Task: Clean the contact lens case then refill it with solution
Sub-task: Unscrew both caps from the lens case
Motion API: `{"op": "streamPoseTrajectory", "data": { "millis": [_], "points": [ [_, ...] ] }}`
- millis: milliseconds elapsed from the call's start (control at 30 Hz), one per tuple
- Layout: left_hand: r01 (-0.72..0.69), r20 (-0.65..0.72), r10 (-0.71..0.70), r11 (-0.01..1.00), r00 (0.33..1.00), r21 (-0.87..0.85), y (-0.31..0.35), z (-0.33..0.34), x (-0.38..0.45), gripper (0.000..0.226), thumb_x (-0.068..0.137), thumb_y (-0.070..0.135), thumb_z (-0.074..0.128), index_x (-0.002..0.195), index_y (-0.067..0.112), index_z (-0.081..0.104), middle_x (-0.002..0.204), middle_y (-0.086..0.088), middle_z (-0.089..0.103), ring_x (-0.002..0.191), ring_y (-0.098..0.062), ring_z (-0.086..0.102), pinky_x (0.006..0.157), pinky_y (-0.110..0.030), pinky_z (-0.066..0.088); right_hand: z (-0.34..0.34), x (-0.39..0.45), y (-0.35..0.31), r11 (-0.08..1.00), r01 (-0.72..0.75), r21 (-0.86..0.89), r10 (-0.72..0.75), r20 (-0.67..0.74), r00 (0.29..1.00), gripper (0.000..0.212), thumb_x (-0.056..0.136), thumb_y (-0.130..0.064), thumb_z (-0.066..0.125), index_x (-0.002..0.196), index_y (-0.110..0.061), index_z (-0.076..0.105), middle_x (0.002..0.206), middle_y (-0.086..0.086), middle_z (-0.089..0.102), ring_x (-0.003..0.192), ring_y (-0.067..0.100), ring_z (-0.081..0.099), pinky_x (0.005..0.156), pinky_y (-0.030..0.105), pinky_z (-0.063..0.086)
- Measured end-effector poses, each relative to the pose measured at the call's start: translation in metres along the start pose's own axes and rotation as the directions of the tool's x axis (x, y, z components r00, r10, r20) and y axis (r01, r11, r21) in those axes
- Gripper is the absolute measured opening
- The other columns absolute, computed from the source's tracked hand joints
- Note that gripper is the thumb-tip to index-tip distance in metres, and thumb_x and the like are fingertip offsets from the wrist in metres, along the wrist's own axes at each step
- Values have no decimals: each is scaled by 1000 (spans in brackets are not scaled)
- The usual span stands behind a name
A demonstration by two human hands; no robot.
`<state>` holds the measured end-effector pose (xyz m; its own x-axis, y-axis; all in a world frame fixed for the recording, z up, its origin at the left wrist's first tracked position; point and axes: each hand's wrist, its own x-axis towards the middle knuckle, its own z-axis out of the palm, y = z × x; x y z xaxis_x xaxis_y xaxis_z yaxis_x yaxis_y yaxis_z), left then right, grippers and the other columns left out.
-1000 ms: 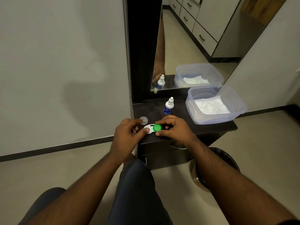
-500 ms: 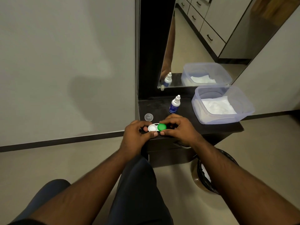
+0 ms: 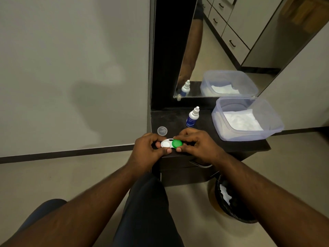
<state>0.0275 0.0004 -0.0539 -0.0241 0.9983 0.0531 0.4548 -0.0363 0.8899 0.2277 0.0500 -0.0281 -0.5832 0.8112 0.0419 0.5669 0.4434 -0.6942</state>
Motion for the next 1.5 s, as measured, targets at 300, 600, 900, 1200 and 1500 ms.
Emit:
{"op": "streamPoseTrajectory", "data": {
  "millis": [300, 600, 900, 1200, 1500],
  "points": [
    [58, 95, -55, 998, 994, -23, 7, -8, 3, 28, 66, 25, 86, 85, 17, 67, 79, -7, 65, 67, -16, 58, 64, -36, 53, -1, 2, -15, 997, -75, 18, 76, -15, 997, 47, 67, -30, 83, 111, -20, 69, 92, -8, 59, 78, 2, 55, 70, 11, 44],
    [76, 105, -76, 997, 992, -1, 5, -9, 4, 27, 67, 25, 85, 85, 21, 66, 80, -5, 66, 73, -22, 62, 67, -39, 55, 3, 8, -24, 963, -94, -252, 79, -68, 995, 29, 74, -33, 77, 90, -10, 70, 85, 2, 64, 77, 13, 58, 68, 26, 49],
    [83, 122, -83, 997, 989, 3, 6, -7, 7, 25, 68, 20, 85, 81, 24, 65, 76, -4, 63, 67, -14, 56, 61, -28, 48, -8, 14, -12, 986, 22, -167, -14, 48, 999, 25, 74, -33, 78, 86, -13, 68, 75, -10, 56, 69, 5, 51, 62, 19, 42],
    [62, 116, -60, 998, 991, -17, 5, -8, 11, 28, 67, 16, 85, 76, 28, 62, 74, -7, 62, 65, -17, 57, 63, -34, 51, -17, 23, -10, 964, 169, -204, -141, 141, 980, 30, 79, -33, 72, 78, -5, 63, 72, -5, 52, 62, 10, 50, 59, 23, 41],
    [58, 143, -58, 998, 988, 4, 9, -11, 4, 26, 69, 18, 84, 79, 26, 62, 72, 2, 59, 62, -6, 53, 60, -22, 46, -31, 28, -19, 892, 295, -344, -127, 435, 891, 37, 89, -29, 62, 121, -10, 61, 105, 6, 60, 91, 12, 57, 79, 11, 37]
  ]
}}
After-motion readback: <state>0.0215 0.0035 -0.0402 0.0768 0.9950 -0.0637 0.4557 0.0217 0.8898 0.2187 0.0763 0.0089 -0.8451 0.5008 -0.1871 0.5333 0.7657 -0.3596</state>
